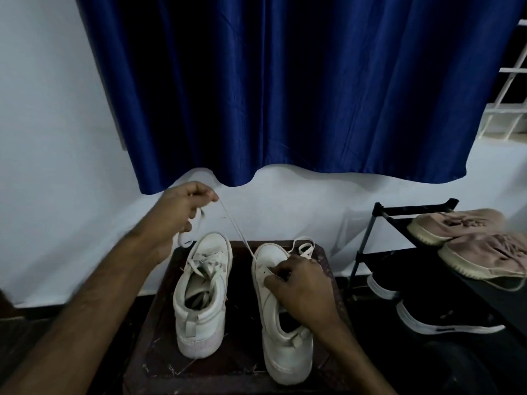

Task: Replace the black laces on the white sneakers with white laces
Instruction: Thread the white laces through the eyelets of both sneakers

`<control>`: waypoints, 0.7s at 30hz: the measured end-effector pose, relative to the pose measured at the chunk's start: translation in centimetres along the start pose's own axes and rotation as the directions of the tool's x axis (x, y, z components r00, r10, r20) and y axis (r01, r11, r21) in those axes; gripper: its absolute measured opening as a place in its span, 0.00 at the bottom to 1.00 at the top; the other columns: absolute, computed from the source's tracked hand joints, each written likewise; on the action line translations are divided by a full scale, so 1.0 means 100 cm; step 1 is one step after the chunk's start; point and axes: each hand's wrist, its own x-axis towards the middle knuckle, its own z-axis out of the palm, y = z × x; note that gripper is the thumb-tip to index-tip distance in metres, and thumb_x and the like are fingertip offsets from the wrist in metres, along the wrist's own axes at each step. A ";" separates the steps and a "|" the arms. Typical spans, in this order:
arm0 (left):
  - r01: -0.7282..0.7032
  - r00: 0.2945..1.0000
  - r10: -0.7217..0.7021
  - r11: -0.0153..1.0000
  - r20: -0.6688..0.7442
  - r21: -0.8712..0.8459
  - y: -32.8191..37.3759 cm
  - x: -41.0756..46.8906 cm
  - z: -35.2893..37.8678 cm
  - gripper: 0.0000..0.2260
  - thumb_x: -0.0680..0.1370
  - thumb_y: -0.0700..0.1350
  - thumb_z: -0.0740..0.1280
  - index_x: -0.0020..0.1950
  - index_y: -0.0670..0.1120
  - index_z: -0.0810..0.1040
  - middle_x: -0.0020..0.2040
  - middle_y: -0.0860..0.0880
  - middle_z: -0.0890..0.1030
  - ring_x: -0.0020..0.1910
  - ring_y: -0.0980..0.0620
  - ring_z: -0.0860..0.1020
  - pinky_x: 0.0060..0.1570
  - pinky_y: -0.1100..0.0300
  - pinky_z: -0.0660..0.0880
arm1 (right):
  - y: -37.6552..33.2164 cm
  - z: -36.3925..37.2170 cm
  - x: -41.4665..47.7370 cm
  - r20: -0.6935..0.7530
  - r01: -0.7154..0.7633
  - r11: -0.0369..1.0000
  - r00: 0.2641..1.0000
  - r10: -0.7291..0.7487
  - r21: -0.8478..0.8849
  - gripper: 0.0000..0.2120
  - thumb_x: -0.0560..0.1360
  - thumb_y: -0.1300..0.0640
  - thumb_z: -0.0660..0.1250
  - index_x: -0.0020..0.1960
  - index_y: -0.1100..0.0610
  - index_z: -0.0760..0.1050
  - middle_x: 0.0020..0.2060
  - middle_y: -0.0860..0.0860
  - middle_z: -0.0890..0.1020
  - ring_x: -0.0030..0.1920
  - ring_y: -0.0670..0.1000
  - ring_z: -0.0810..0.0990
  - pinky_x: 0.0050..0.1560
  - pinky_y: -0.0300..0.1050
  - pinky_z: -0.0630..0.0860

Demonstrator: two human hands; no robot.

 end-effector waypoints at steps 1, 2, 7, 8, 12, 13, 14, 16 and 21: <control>0.011 1.000 -0.010 0.995 0.017 -0.095 0.001 -0.002 0.002 0.06 0.80 0.42 0.62 0.46 0.46 0.78 0.44 0.56 0.82 0.33 0.57 0.66 0.24 0.67 0.59 | -0.002 0.000 -0.001 0.000 -0.005 1.000 1.000 0.005 -0.016 0.20 0.62 0.39 0.60 0.39 0.53 0.79 0.38 0.47 0.78 0.47 0.52 0.78 0.47 0.47 0.76; 0.057 0.997 -0.046 0.979 0.059 -0.196 -0.002 -0.005 0.006 0.06 0.81 0.43 0.61 0.47 0.45 0.76 0.46 0.52 0.83 0.31 0.57 0.66 0.21 0.67 0.57 | -0.006 0.001 -0.002 0.006 -0.002 1.000 1.000 0.002 -0.026 0.17 0.64 0.41 0.61 0.36 0.55 0.77 0.36 0.47 0.77 0.46 0.52 0.77 0.46 0.47 0.75; 0.231 0.973 -0.211 0.916 0.097 -0.327 -0.023 -0.016 0.026 0.09 0.80 0.46 0.59 0.40 0.47 0.70 0.28 0.51 0.70 0.20 0.57 0.60 0.16 0.70 0.52 | 0.015 -0.007 0.010 -0.069 -0.055 0.955 0.995 0.078 0.292 0.14 0.76 0.46 0.64 0.39 0.53 0.81 0.36 0.47 0.81 0.40 0.49 0.79 0.45 0.46 0.76; 0.209 0.978 -0.199 0.935 0.062 -0.286 -0.025 -0.017 0.026 0.10 0.81 0.46 0.59 0.40 0.47 0.70 0.28 0.51 0.68 0.20 0.58 0.59 0.17 0.71 0.52 | 0.028 -0.012 0.019 -0.133 -0.062 0.935 0.984 0.115 0.349 0.11 0.77 0.49 0.65 0.42 0.52 0.82 0.39 0.47 0.83 0.42 0.48 0.80 0.46 0.46 0.76; 0.127 0.992 -0.127 0.987 -0.001 -0.096 -0.033 -0.025 0.038 0.08 0.81 0.45 0.62 0.43 0.44 0.74 0.27 0.52 0.66 0.21 0.58 0.59 0.19 0.68 0.54 | 0.070 -0.024 0.066 -0.153 0.023 0.995 0.988 -0.008 0.095 0.07 0.78 0.57 0.66 0.51 0.54 0.83 0.48 0.50 0.84 0.45 0.48 0.81 0.49 0.40 0.75; 0.118 0.993 -0.118 0.990 0.001 -0.072 -0.034 -0.027 0.042 0.09 0.81 0.45 0.63 0.43 0.44 0.75 0.28 0.52 0.66 0.21 0.58 0.59 0.19 0.68 0.55 | 0.074 -0.021 0.075 -0.067 0.072 0.996 0.995 -0.070 0.043 0.07 0.77 0.58 0.67 0.51 0.55 0.83 0.49 0.50 0.84 0.45 0.48 0.81 0.50 0.40 0.76; 0.108 0.994 -0.108 0.993 0.007 -0.051 -0.034 -0.027 0.047 0.09 0.81 0.45 0.63 0.42 0.44 0.75 0.28 0.52 0.66 0.21 0.58 0.60 0.19 0.68 0.56 | 0.076 -0.019 0.080 0.013 0.119 0.993 0.993 -0.120 0.017 0.07 0.77 0.59 0.68 0.52 0.55 0.83 0.49 0.50 0.84 0.46 0.48 0.81 0.50 0.42 0.76; 0.089 0.996 -0.088 0.996 0.018 -0.033 -0.029 -0.027 0.053 0.09 0.81 0.46 0.64 0.42 0.44 0.76 0.29 0.51 0.66 0.22 0.59 0.61 0.19 0.69 0.58 | 0.078 -0.016 0.083 0.091 0.163 0.987 0.983 -0.161 -0.015 0.05 0.75 0.57 0.69 0.49 0.54 0.84 0.46 0.49 0.85 0.44 0.47 0.81 0.50 0.44 0.77; 0.037 0.999 -0.037 0.999 0.021 -0.001 -0.021 -0.017 0.060 0.09 0.81 0.46 0.63 0.44 0.42 0.76 0.31 0.48 0.68 0.21 0.60 0.62 0.20 0.70 0.59 | 0.086 -0.008 0.072 0.081 0.139 0.989 0.986 -0.142 0.041 0.05 0.72 0.51 0.72 0.43 0.52 0.81 0.37 0.47 0.83 0.37 0.47 0.80 0.41 0.43 0.76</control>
